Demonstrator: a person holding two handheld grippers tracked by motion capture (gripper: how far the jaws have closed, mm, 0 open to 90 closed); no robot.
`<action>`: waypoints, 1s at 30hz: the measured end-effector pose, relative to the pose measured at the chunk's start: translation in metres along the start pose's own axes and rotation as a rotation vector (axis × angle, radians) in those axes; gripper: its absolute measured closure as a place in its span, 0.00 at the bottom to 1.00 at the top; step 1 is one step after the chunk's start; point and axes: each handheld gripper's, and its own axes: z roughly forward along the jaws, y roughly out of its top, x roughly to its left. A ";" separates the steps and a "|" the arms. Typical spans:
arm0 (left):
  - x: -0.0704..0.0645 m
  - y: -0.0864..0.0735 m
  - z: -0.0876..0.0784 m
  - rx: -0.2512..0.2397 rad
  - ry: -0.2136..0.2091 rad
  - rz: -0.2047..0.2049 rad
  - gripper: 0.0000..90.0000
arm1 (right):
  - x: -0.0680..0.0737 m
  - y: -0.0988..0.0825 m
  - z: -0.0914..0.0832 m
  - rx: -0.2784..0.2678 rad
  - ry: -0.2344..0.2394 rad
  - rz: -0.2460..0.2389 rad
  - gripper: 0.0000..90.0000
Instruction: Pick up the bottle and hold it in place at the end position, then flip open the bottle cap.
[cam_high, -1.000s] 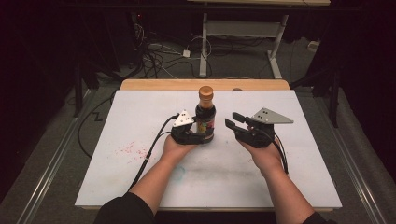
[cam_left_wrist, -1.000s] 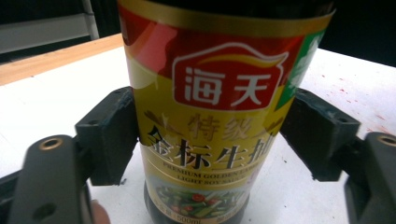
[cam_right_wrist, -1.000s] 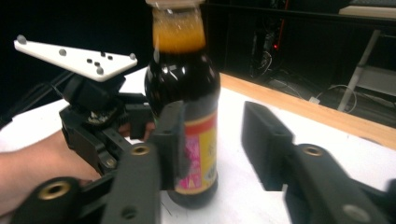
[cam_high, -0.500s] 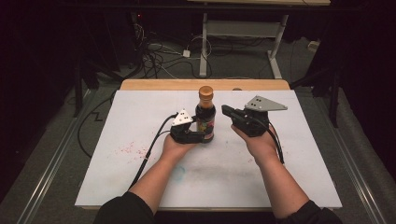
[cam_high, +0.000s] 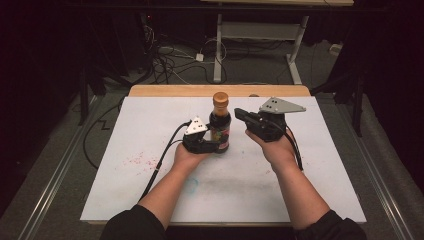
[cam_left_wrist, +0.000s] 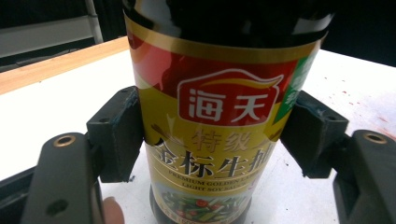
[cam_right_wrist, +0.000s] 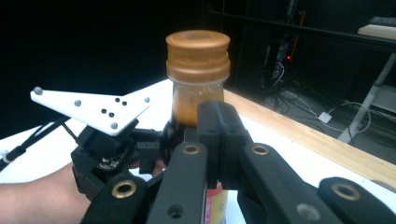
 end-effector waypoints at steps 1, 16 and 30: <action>0.000 0.000 0.000 0.001 0.001 0.002 0.30 | 0.000 0.002 0.000 -0.004 0.003 0.001 1.00; -0.001 0.000 0.000 0.002 0.005 0.009 0.31 | -0.002 0.013 -0.002 -0.014 0.003 0.016 1.00; 0.000 0.000 0.000 0.003 0.005 0.018 0.31 | 0.004 0.027 0.006 0.022 0.045 -0.016 1.00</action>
